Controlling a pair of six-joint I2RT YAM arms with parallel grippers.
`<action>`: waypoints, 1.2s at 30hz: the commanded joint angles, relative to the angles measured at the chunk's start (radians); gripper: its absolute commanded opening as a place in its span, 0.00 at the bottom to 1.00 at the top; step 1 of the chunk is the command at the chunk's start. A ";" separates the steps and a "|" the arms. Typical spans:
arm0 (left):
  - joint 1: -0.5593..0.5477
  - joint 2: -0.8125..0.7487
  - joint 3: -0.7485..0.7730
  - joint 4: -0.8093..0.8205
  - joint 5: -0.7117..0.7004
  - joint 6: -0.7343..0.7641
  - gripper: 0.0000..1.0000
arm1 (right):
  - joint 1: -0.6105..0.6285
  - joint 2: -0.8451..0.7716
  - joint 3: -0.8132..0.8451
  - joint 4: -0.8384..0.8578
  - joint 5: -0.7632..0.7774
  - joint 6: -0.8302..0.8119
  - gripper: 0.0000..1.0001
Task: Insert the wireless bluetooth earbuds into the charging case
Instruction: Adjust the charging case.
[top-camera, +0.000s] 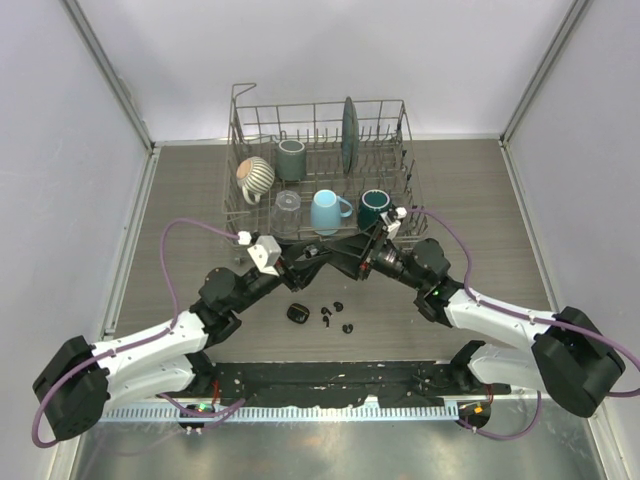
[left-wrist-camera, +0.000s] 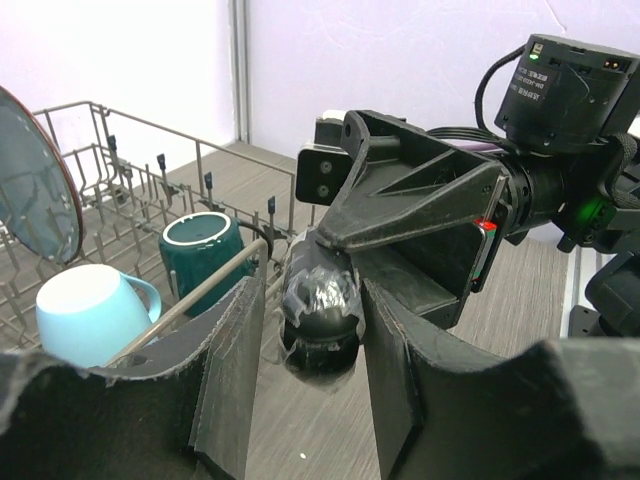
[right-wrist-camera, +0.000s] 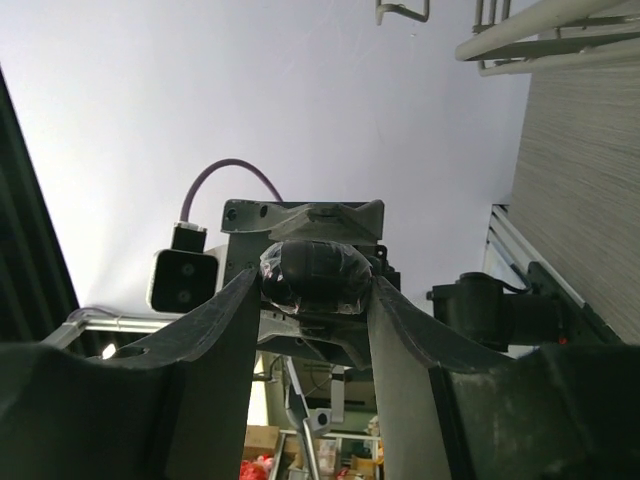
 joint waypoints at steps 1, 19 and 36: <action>-0.001 0.001 0.007 0.075 -0.011 0.002 0.47 | 0.005 0.005 -0.005 0.141 0.027 0.069 0.01; -0.001 0.044 0.024 0.124 -0.001 -0.009 0.44 | 0.006 0.024 -0.034 0.206 0.030 0.119 0.01; -0.001 0.065 0.024 0.164 -0.001 -0.030 0.42 | 0.006 0.030 -0.050 0.206 0.025 0.118 0.01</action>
